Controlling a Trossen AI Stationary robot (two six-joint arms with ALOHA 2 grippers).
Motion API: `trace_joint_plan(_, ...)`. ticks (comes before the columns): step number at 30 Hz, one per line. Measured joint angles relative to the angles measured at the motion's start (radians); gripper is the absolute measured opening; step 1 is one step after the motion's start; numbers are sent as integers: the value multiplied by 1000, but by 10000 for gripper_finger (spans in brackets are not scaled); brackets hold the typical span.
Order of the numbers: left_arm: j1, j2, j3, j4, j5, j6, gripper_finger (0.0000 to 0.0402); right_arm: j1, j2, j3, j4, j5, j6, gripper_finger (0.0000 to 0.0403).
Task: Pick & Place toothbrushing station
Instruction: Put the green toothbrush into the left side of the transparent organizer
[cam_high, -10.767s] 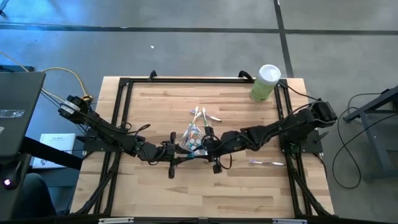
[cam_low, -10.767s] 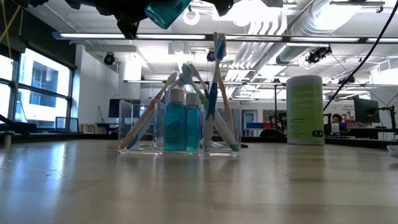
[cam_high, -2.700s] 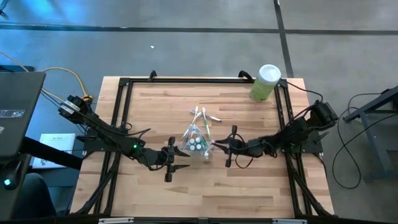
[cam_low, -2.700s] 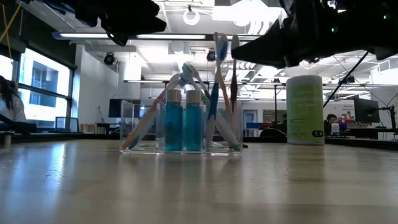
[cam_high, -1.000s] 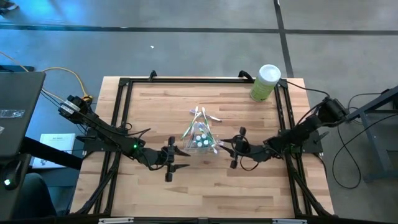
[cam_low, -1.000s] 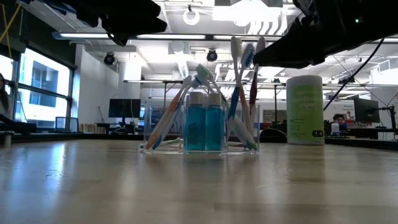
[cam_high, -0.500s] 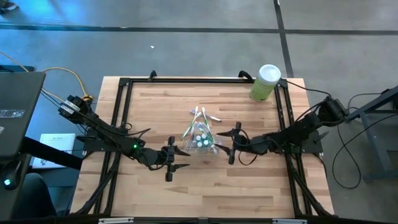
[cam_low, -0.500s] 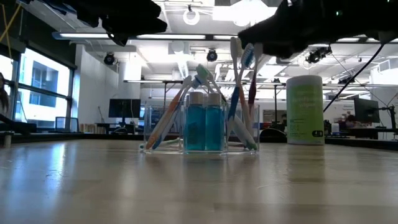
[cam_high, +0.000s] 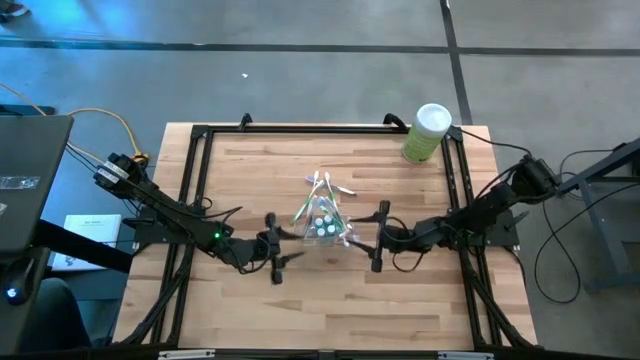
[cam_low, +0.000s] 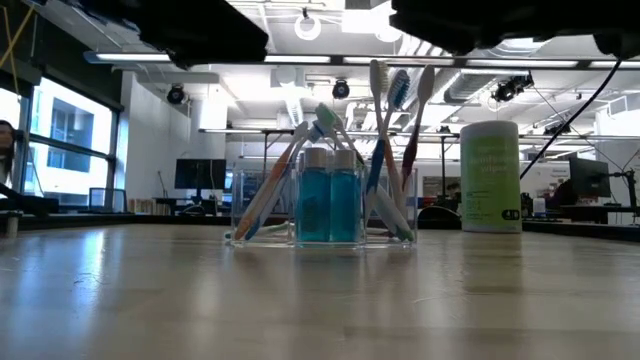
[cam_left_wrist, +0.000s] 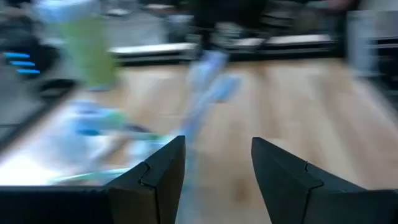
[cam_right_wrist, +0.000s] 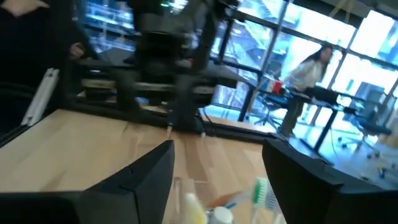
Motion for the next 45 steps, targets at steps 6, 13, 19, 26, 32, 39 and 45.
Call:
trace_joint_plan(6,10,-118,0,-204,-329,-12,179,82,-21,0,3,55,-28,236)
trace_joint_plan(13,191,-275,0,-565,-80,-172,179,147,-21,0,-3,150,-29,236)
trace_joint_plan(19,520,-275,0,-691,357,-285,179,154,-21,0,-18,178,-28,236)
trace_joint_plan(26,780,-134,0,-599,563,-311,179,145,-21,0,-54,181,-17,236)
trace_joint_plan(32,809,30,0,-401,721,-329,179,145,-21,0,-69,180,7,236)
trace_joint_plan(39,774,182,0,-214,721,-333,179,145,-21,0,-76,180,10,236)
trace_joint_plan(45,740,246,0,-102,709,-310,179,145,-21,0,-77,180,10,236)
